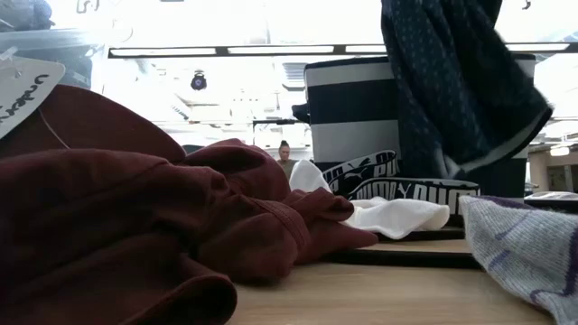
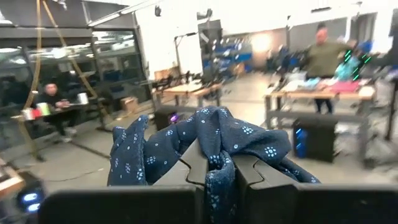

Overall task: Pick & Place Cloths
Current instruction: Put the blue long sleeve into the blue bin

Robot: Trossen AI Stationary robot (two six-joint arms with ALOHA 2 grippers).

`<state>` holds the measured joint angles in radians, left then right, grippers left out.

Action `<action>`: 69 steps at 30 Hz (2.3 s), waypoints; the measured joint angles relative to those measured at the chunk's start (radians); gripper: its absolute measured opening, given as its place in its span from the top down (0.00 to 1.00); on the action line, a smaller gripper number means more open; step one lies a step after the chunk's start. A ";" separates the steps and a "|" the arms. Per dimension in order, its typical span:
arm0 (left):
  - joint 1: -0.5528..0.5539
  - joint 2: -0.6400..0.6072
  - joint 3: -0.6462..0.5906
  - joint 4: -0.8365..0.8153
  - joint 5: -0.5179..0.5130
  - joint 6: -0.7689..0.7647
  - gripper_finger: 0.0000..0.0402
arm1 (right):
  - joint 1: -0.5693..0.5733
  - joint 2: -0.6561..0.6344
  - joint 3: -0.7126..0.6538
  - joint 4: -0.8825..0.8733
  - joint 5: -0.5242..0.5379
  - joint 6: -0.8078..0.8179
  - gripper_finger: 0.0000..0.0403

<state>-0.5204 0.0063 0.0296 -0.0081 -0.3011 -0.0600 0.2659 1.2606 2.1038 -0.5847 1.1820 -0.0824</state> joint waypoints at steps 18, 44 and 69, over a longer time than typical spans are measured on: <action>0.000 0.000 0.000 0.000 0.000 0.000 0.95 | -0.271 0.027 0.026 0.160 -0.150 -0.348 0.97; 0.000 0.000 0.000 0.000 0.000 0.000 0.95 | -0.440 0.393 0.022 -0.984 -0.662 0.609 0.67; 0.000 0.000 0.000 0.000 0.000 0.000 0.95 | 0.052 0.129 -0.246 -0.986 -0.564 1.173 0.29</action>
<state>-0.5202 0.0063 0.0296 -0.0080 -0.3011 -0.0598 0.3178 1.3894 1.8578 -1.5709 0.6181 1.0910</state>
